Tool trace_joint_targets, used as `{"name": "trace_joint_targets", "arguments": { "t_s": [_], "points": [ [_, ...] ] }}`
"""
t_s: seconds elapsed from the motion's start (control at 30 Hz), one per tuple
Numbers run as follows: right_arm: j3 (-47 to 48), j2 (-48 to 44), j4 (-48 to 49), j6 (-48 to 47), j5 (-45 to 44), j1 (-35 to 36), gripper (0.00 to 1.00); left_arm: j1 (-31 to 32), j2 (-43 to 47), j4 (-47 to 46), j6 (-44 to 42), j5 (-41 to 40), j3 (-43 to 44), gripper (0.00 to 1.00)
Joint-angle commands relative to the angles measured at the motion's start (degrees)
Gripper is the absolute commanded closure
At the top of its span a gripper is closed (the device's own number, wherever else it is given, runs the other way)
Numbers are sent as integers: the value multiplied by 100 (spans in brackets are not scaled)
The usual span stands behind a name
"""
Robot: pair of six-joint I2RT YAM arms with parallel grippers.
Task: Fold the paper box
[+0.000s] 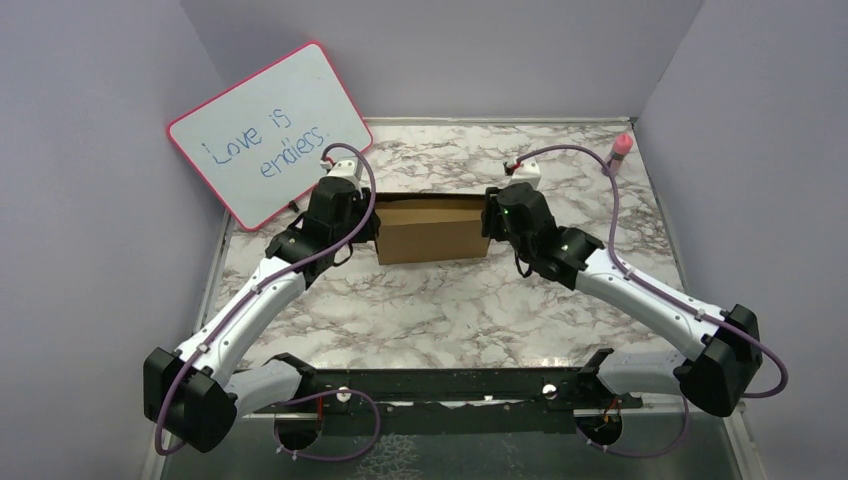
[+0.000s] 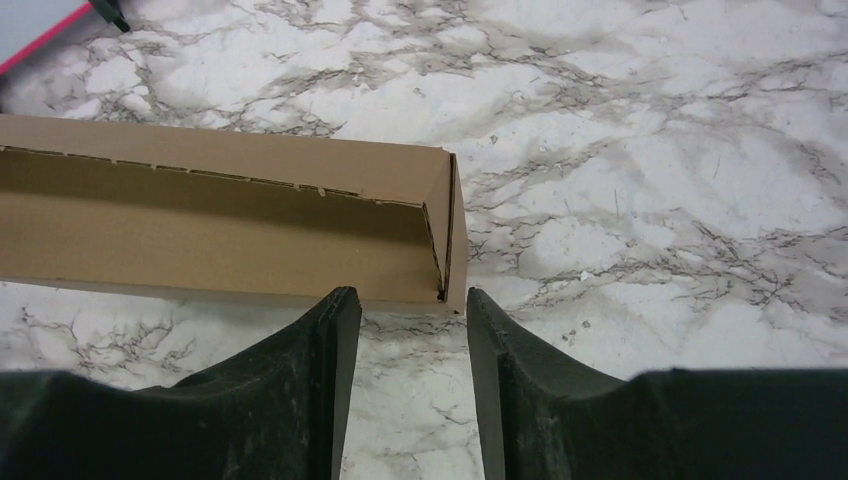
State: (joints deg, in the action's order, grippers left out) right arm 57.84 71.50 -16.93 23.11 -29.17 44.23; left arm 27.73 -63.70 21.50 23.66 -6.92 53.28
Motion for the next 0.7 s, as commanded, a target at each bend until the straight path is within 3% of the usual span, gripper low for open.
{"name": "trace_joint_targets", "arguments": {
  "t_s": [0.0,0.33,0.67],
  "points": [
    [319,-229,-192,-225,-133,27,50,-83,-7,529,-288,24,365,62],
    [519,-205,-96,-523,-218,-7,49,-312,-172,671,-640,139,873,62],
    [565,69,207,-701,-281,-72,64,-478,-507,632,-860,242,1292,66]
  ]
}}
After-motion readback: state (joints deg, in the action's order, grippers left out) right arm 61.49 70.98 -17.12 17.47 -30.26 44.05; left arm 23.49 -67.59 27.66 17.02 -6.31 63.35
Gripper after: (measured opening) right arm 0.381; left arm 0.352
